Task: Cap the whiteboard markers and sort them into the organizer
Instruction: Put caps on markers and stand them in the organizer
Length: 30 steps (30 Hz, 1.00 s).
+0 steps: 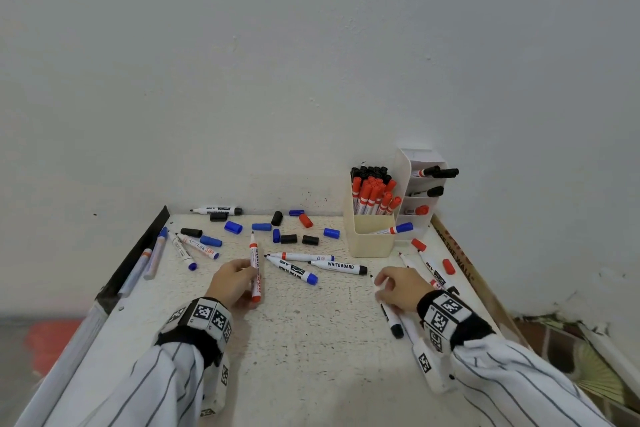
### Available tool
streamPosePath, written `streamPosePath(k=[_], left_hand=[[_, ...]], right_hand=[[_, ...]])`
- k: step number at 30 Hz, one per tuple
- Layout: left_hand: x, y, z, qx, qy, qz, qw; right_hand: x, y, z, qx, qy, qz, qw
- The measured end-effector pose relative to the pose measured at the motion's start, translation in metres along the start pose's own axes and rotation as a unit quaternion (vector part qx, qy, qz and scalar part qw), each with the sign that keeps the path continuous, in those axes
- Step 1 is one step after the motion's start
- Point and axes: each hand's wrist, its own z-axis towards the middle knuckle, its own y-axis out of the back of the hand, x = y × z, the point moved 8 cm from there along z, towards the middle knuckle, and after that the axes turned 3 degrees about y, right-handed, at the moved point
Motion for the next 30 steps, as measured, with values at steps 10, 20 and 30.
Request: streamPosePath(k=[10, 20, 30], left_hand=[[-0.003, -0.002, -0.003, 0.008, -0.016, 0.027, 0.999], [-0.006, -0.009, -0.001, 0.012, -0.037, 0.057, 0.998], [-0.014, -0.022, -0.012, 0.04, -0.082, 0.136, 0.986]], right_hand=[[-0.083, 0.081, 0.02, -0.113, -0.163, -0.084, 0.976], [-0.099, 0.078, 0.027, -0.102, -0.167, -0.12, 0.973], [-0.048, 0.101, 0.005, -0.177, -0.019, 0.058, 0.982]])
